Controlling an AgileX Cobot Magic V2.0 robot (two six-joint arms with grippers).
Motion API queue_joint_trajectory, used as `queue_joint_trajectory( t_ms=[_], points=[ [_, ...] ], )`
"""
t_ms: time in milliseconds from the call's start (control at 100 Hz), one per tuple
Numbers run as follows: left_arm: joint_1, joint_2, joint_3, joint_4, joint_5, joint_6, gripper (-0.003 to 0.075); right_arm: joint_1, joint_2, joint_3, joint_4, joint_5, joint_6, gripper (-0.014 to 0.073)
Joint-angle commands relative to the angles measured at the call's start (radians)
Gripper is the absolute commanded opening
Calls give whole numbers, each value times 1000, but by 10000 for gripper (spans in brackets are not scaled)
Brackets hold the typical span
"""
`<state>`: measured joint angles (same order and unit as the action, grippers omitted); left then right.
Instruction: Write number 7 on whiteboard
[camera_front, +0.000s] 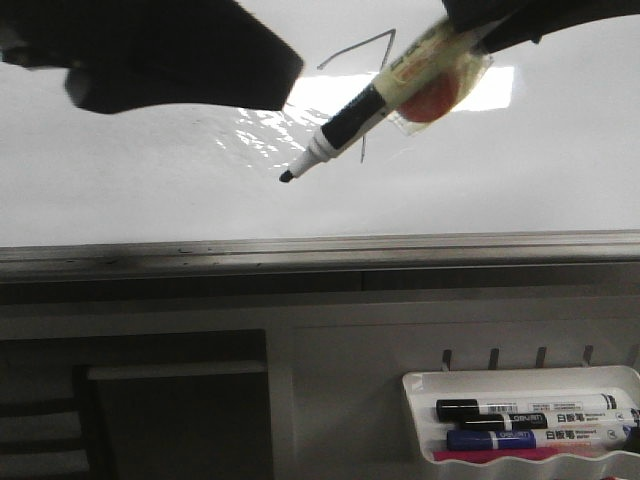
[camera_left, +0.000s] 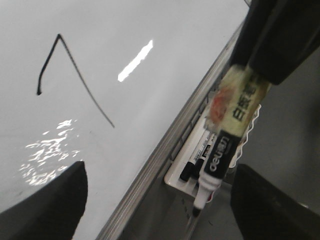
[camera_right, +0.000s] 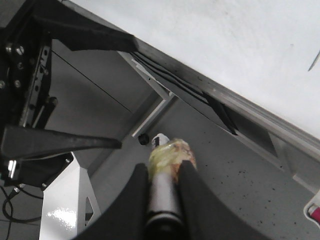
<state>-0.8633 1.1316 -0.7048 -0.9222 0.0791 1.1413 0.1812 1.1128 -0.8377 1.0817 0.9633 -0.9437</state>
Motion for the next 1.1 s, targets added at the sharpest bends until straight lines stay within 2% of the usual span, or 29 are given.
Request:
queue_joint_trajectory(
  t_ms=[0,180,250,370,540,700,800,900,970,980,1090],
  points=[
    [-38,39,-66,18,-52,7,545,-7,-6,-34,44,20,1,-52],
    [-57,141,-129,36,-21,7,543,-7,-6,-34,44,19,1,-52],
    [-57,161,-143,36,-12,7,512,-7,-6,-34,44,18,1,-52],
    [-57,166,-147,56,-16,7,392,-7,-6,-34,44,15,1,-52],
    [-57,166,-147,69,-16,7,158,-7,-6,-34,44,1,1,-52],
    [-57,166,-147,85,-16,7,-18,-7,-6,-34,44,1,1,-53],
    [-57,166,-147,85,-16,7,-20,-7,-6,-34,44,9,-10,-39],
    [-57,166,-147,85,-16,7,-20,-7,-6,-34,42,21,-28,84],
    [-57,166,-147,77,-16,7,-20,-7,-6,-34,42,15,-28,228],
    [-57,166,-147,78,-16,7,-20,-7,-6,-34,42,15,-28,275],
    [-55,160,-147,35,-21,4,-20,-9,-6,-35,42,-5,-28,447]
  ],
)
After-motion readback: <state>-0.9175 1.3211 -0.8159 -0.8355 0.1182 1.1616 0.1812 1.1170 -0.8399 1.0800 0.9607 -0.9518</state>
